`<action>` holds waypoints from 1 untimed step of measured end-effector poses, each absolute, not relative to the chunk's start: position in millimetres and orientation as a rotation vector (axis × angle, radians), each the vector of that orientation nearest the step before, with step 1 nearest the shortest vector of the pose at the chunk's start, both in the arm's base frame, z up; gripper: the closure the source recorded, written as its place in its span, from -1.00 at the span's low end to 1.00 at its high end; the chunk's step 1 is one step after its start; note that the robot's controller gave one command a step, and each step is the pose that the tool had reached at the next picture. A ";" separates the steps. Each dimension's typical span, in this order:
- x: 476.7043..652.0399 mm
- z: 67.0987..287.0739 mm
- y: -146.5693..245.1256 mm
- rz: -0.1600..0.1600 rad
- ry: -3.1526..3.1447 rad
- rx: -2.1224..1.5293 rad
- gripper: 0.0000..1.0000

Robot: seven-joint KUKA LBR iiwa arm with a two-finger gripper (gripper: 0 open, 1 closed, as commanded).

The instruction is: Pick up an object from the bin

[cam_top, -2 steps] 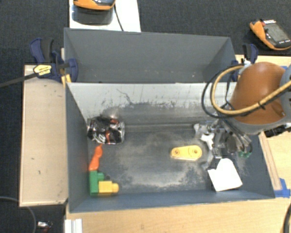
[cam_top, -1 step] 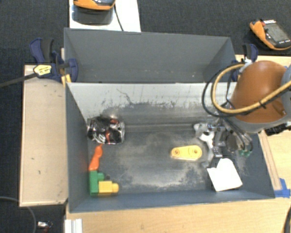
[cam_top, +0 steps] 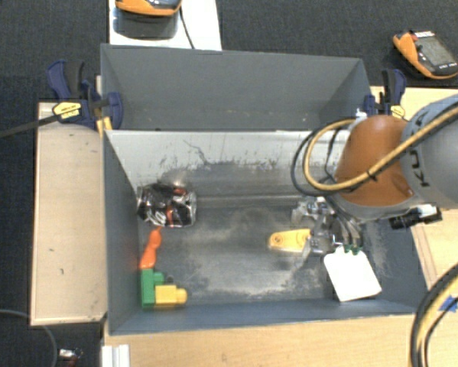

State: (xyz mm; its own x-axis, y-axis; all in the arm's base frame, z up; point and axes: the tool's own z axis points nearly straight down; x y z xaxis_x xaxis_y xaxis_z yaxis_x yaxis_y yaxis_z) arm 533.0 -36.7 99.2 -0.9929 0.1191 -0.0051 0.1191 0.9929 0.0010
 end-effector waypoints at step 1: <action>535.8 56.4 -33.7 0.001 3.130 0.197 -1.00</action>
Offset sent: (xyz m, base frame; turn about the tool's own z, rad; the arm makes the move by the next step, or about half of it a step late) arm 0.0019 0.0138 0.0008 0.0363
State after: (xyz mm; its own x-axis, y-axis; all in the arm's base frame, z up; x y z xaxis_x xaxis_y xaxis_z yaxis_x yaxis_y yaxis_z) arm 535.8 -33.7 56.4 -0.9921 0.1252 -0.0058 0.1252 0.9921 0.0008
